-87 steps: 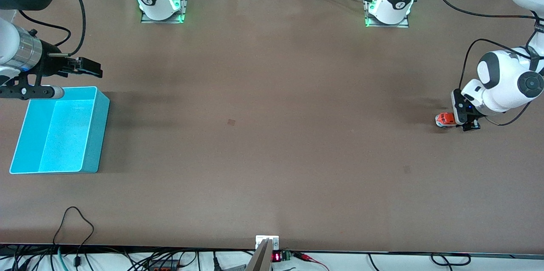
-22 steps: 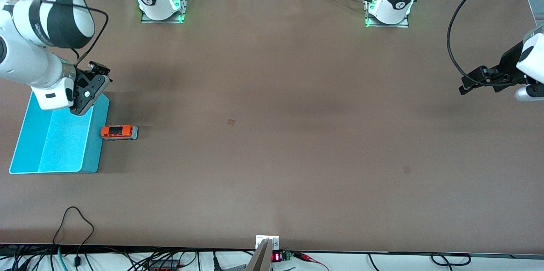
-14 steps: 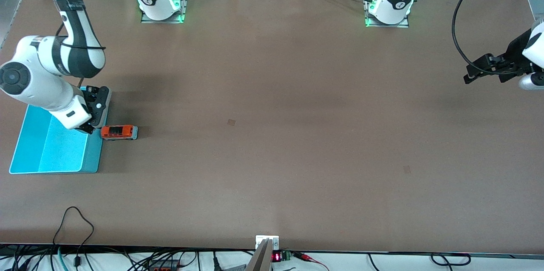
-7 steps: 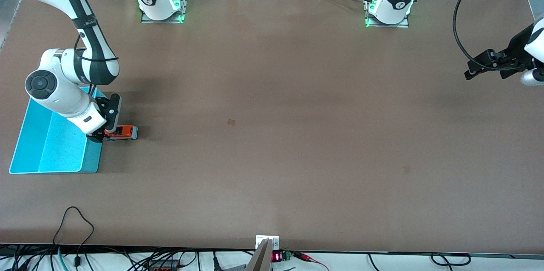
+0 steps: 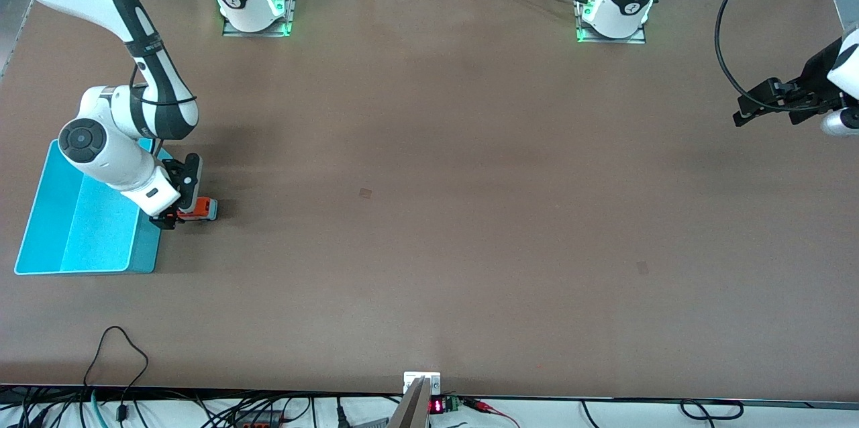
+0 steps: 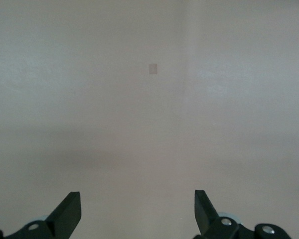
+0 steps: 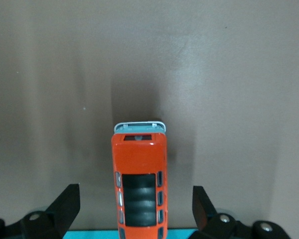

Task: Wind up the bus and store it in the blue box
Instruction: 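Lower the right gripper and grasp the orange bus, then lift the bus with the right gripper and carry it over the box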

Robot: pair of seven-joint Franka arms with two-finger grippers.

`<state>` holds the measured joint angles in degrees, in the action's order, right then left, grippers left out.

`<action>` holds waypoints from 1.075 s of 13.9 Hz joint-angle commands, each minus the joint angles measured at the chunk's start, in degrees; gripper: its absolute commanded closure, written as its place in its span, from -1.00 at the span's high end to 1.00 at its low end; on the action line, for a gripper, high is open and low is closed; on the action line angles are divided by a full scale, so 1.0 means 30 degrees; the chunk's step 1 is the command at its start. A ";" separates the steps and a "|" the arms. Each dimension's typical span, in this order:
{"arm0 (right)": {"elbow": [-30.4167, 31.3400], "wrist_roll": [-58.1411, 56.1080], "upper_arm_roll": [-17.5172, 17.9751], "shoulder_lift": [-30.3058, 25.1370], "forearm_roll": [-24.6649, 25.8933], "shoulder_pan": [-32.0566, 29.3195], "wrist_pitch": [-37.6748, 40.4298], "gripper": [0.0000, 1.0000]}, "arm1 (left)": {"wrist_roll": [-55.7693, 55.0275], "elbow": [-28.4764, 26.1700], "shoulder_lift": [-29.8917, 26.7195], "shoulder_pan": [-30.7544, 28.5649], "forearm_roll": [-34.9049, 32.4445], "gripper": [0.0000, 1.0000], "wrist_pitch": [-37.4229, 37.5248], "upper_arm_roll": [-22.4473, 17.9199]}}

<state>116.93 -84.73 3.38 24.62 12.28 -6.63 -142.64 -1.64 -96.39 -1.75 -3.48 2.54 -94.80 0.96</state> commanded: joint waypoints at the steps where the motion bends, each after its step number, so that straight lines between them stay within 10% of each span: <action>1: -0.0012 -0.0321 0.0309 0.0435 0.0273 -0.0486 -0.0702 1.00 | -0.0129 -0.0067 -0.0238 0.0018 -0.0084 1.00 -0.0013 0.0091; 9: -0.0041 -0.0262 0.0309 0.1139 0.0215 -0.0545 -0.1436 1.00 | -0.0129 0.0021 -0.0208 0.0106 -0.0026 1.00 -0.0130 0.0063; 11: -0.0041 -0.0263 0.0309 0.1139 0.0215 -0.0516 -0.1436 0.33 | -0.0129 -0.0037 -0.0179 0.0106 -0.0026 1.00 -0.0683 0.0063; 12: -0.0041 -0.0350 0.0309 0.1139 0.0215 -0.0544 -0.1378 -0.66 | -0.0129 -0.0037 -0.0150 0.0107 -0.0026 1.00 -0.0715 0.0063; 15: -0.0012 -0.0293 0.0309 0.1110 0.0186 -0.0516 -0.1319 -1.00 | -0.0129 -0.0066 -0.0150 0.0107 -0.0026 1.00 -0.0716 0.0063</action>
<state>116.80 -84.80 3.42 27.89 12.28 -7.15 -146.30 -1.64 -96.39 -1.76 -3.45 2.54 -96.48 1.13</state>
